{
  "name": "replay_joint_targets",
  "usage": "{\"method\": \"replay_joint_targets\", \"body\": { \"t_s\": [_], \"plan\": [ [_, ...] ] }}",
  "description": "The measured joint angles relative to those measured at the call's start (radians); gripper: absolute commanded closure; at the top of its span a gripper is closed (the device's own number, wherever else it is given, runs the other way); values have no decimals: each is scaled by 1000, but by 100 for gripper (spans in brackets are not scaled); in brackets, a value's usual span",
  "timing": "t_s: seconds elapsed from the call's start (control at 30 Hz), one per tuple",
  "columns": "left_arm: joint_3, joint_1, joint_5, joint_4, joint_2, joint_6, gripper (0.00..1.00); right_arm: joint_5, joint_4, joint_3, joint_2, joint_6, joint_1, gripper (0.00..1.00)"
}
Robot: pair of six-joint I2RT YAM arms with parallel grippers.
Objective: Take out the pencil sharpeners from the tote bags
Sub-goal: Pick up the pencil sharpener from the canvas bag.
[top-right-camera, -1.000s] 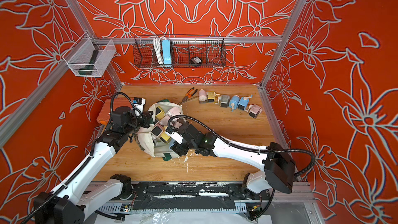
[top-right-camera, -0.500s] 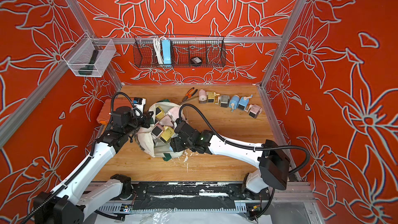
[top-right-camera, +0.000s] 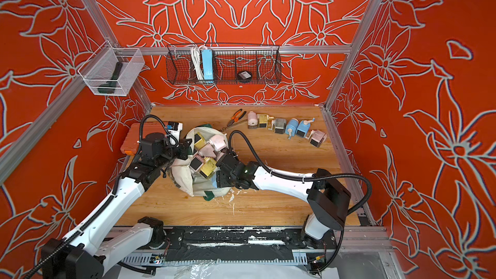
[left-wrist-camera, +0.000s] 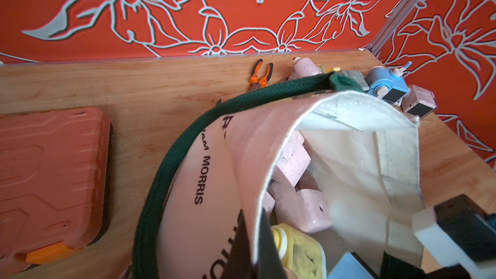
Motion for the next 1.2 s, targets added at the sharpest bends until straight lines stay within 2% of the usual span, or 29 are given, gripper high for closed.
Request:
{"method": "replay_joint_targets", "body": {
  "t_s": [0.63, 0.77, 0.87, 1.2],
  "plan": [
    [0, -17, -3, 0, -1, 10, 100, -66, 76, -24, 18, 247, -51, 25],
    [0, -17, -3, -1, -1, 10, 100, -75, 113, -24, 56, 268, -51, 27],
    [0, -21, -3, 0, -1, 10, 100, -92, 152, -24, 93, 266, -53, 31],
    [0, -22, -13, 0, -1, 14, 100, -118, 229, -55, 92, 219, -58, 59]
  ]
}}
